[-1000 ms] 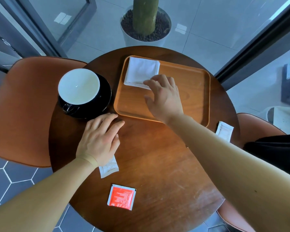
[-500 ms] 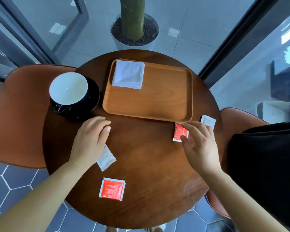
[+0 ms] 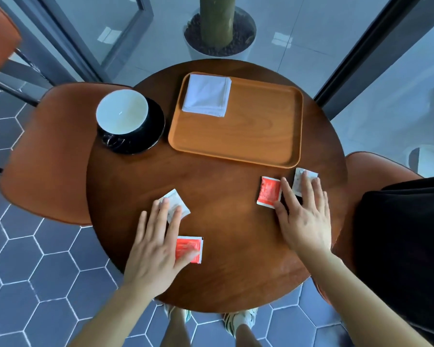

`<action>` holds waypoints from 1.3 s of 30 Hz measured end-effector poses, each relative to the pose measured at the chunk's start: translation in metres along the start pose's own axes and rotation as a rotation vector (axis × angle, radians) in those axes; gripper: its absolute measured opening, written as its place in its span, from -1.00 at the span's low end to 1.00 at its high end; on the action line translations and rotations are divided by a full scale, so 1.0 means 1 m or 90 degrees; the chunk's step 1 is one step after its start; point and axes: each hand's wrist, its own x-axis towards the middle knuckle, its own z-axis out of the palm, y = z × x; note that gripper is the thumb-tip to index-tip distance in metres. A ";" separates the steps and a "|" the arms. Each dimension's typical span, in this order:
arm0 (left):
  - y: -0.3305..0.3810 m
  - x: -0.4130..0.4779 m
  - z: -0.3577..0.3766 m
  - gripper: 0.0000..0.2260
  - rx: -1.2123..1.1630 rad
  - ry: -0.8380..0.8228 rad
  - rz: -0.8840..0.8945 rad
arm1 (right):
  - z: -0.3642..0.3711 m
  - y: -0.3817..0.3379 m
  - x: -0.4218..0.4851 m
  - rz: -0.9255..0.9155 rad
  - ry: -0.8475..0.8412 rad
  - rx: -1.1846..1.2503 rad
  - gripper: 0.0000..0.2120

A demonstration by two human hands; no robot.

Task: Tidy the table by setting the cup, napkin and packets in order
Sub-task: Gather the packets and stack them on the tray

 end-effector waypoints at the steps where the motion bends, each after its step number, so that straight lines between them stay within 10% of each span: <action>1: 0.007 0.005 0.000 -0.21 0.002 0.005 -0.004 | 0.004 -0.006 -0.009 -0.026 0.009 0.001 -0.49; 7: 0.057 0.040 -0.008 -0.22 -0.004 -0.003 0.042 | 0.017 -0.047 -0.036 -0.232 -0.027 0.034 -0.52; 33: 0.041 0.042 -0.012 -0.61 -0.299 0.244 -0.052 | 0.003 -0.037 -0.024 -0.235 0.007 0.219 -0.62; 39: 0.040 0.078 -0.038 -0.51 -0.197 0.140 -0.017 | -0.001 -0.041 -0.002 -0.274 0.011 0.202 -0.55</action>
